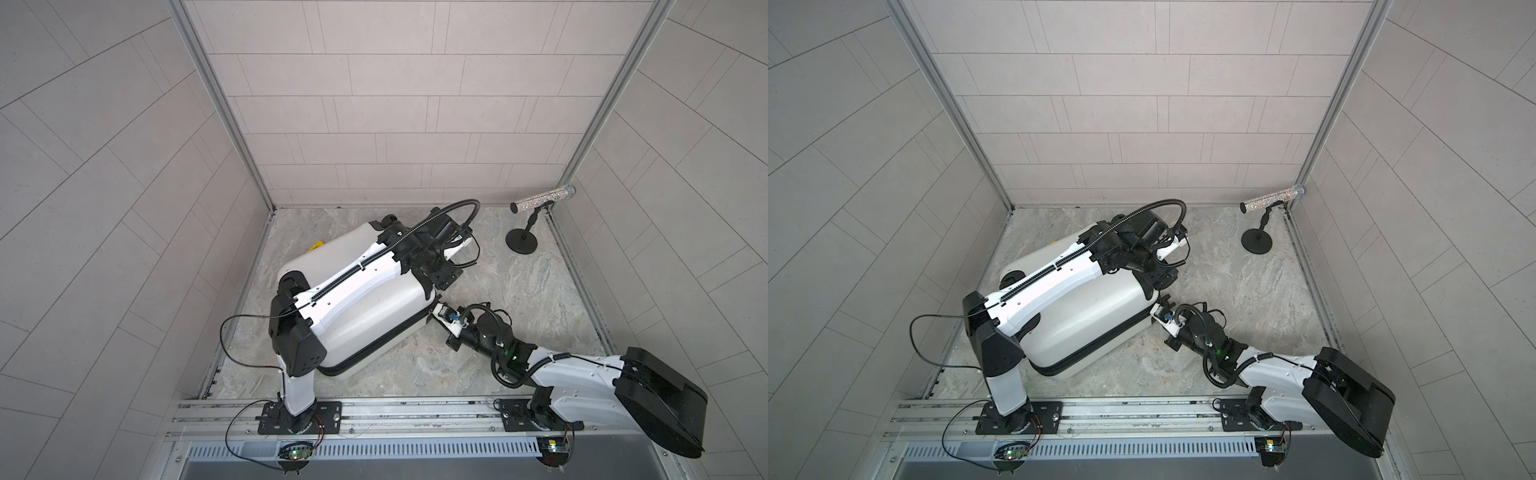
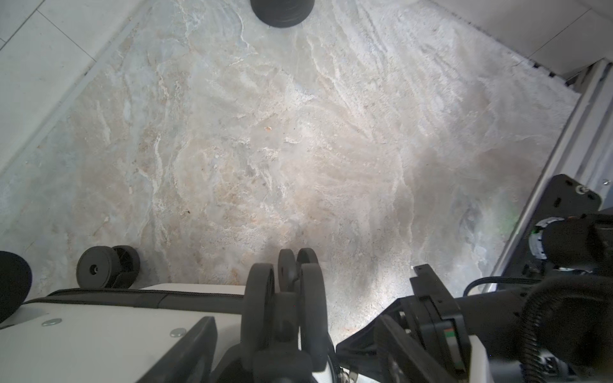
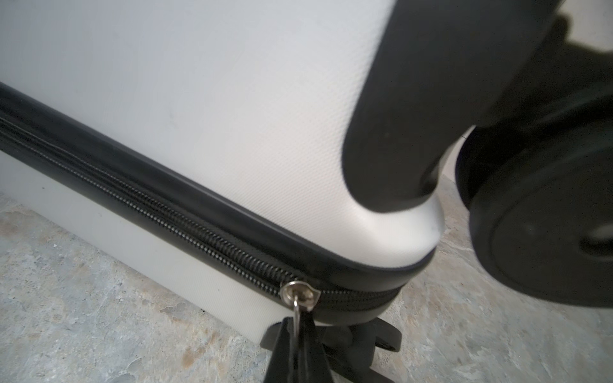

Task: Open the suitcase zippers
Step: Adjust the suitcase at the center of the board, then unzip the zipper on the suitcase.

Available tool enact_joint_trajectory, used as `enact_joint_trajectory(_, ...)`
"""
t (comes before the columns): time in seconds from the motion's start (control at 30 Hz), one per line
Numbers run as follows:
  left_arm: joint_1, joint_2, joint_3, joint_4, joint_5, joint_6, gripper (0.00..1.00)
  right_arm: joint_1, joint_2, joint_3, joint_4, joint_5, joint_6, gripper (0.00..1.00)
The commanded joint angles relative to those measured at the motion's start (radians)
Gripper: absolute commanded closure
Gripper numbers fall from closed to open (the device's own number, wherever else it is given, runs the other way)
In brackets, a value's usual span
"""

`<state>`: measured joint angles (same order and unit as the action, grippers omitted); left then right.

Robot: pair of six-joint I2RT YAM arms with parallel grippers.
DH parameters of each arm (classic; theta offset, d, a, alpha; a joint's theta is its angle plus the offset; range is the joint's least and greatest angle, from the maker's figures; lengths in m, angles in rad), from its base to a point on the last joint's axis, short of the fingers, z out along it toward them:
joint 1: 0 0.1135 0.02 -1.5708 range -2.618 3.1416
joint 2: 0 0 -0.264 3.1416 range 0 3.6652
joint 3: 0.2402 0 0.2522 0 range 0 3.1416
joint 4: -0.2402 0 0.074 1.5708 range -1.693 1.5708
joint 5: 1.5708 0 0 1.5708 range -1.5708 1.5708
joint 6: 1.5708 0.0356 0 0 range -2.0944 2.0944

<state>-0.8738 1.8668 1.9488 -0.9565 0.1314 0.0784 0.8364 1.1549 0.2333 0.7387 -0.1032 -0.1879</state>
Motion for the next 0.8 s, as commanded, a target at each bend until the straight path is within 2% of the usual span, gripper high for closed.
enact_joint_trajectory(0.0,-0.012,0.046,0.068,-0.127,-0.062,0.016,0.19,0.012,-0.032,0.032,0.206,-0.004,-0.014,1.00)
enact_joint_trajectory(0.23,-0.033,0.144,0.189,-0.249,-0.127,0.042,0.20,0.015,-0.028,0.034,0.212,-0.003,-0.016,1.00)
enact_joint_trajectory(0.37,-0.041,0.174,0.206,-0.264,-0.149,0.048,0.23,0.017,-0.029,0.035,0.211,0.002,-0.018,1.00)
enact_joint_trajectory(0.47,-0.047,0.198,0.217,-0.259,-0.120,0.060,0.37,0.017,-0.040,0.033,0.198,0.014,-0.008,1.00)
enact_joint_trajectory(0.6,-0.046,0.212,0.282,-0.313,-0.107,0.074,0.70,0.016,-0.053,0.018,0.195,0.060,0.035,1.00)
enact_joint_trajectory(0.63,-0.046,0.210,0.300,-0.329,-0.111,0.081,0.75,0.015,-0.055,0.014,0.198,0.070,0.055,1.00)
enact_joint_trajectory(0.77,-0.041,0.152,0.318,-0.351,-0.082,0.128,0.83,-0.014,-0.083,-0.002,0.163,0.018,0.140,1.00)
